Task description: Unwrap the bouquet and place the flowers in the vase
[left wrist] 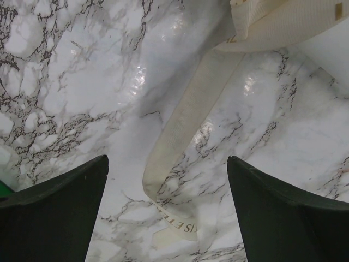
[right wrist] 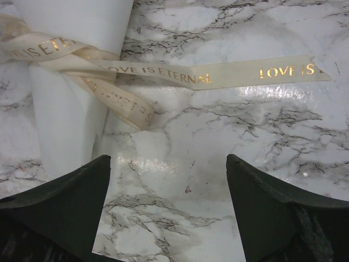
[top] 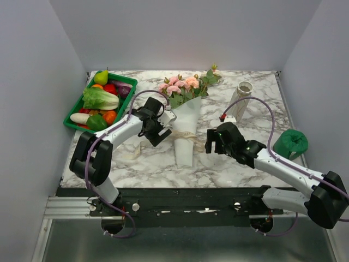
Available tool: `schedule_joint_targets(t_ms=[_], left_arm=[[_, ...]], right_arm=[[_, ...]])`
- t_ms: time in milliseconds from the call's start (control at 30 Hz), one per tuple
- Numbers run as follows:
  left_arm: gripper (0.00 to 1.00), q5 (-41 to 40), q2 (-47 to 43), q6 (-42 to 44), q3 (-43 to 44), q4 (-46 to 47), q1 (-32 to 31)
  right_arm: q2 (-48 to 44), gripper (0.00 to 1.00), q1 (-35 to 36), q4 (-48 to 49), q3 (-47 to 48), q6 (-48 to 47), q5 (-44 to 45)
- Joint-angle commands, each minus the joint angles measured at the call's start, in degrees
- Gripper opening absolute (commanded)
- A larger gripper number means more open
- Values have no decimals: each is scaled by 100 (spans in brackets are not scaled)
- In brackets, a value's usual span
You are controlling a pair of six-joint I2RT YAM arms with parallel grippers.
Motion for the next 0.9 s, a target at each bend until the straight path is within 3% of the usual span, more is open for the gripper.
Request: schedule_joint_targets(t_ms=[0,167,567,733,867], left_arm=[[93,-227,-320,162,-307,121,72],[77,-43,-303,206,-395,-81,441],[72,115,-215,329,-633,-117,670],[54,89,-39,408,-738,-90,723],[32,54,-13,443,-887,-11,758]], right_arm=[[92,93,21,-148,-44,98,328],[101,93,3,-140,-44,116,487],[163,93,-181,-78,9,134,328],[232,92,-234,-87,0,169,399],[496,91,-340,-183,88,213,399]])
